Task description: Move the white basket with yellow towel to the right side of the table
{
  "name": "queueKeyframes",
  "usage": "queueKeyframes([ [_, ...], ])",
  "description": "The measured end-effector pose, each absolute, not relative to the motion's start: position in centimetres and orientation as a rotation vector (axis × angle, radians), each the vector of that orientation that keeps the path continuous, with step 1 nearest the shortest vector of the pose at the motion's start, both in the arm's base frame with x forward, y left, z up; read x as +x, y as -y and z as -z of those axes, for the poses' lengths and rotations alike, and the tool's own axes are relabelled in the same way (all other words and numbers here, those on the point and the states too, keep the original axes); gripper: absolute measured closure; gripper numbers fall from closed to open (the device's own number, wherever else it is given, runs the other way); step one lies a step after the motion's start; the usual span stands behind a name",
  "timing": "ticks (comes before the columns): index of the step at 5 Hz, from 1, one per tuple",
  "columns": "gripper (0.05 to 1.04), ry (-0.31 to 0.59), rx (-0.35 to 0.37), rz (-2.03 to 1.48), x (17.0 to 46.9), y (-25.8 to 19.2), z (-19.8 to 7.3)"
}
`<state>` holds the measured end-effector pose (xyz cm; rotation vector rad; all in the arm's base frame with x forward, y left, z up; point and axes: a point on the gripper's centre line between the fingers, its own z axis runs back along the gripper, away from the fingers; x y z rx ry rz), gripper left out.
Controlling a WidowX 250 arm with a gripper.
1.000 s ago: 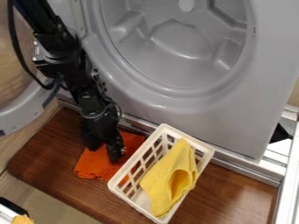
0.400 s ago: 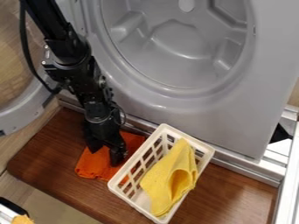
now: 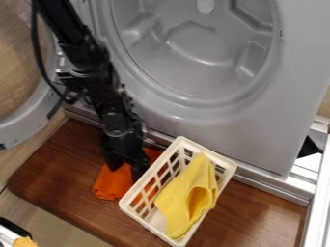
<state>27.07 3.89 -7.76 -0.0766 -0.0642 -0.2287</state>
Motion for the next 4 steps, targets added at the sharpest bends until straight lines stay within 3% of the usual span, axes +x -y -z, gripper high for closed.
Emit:
queueKeyframes([
  [4,0.083,0.057,-0.134,0.357,26.9,2.4,7.5],
])
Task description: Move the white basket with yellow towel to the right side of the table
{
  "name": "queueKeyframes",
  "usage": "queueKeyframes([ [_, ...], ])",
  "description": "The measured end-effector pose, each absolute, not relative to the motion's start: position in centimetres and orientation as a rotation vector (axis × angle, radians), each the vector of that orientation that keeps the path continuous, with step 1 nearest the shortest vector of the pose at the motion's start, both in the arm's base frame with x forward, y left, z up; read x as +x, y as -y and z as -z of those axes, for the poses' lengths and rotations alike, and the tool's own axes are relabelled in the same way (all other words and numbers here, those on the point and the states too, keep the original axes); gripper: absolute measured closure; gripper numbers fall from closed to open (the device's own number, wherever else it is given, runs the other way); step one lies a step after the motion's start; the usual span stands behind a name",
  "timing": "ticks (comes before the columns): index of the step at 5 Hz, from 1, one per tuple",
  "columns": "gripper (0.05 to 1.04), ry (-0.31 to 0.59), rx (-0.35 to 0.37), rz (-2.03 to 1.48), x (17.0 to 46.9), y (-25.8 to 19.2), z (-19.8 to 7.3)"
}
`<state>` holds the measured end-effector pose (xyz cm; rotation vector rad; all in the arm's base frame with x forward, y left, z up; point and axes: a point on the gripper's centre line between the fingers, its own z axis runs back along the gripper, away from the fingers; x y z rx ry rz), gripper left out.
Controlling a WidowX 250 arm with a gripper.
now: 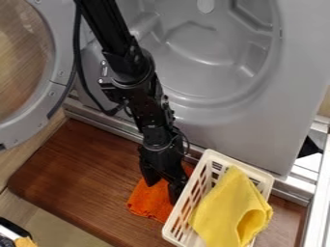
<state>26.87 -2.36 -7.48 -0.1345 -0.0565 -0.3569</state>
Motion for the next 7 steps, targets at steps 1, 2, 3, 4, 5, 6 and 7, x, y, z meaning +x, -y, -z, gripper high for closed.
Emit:
queueKeyframes([
  [1,0.084,0.048,-0.125,0.355,26.8,2.1,7.5],
  [2,0.085,0.065,-0.111,0.336,26.8,1.6,6.5],
  [3,0.084,0.101,-0.096,0.316,27.0,1.3,5.0],
  [4,0.085,0.166,-0.099,0.291,27.3,1.5,2.6],
  [5,0.084,0.224,-0.091,0.277,26.9,1.5,0.2],
  [6,0.084,0.261,-0.08,0.275,26.7,1.4,-1.2],
  [7,0.084,0.254,-0.064,0.267,26.4,1.3,-2.0],
])
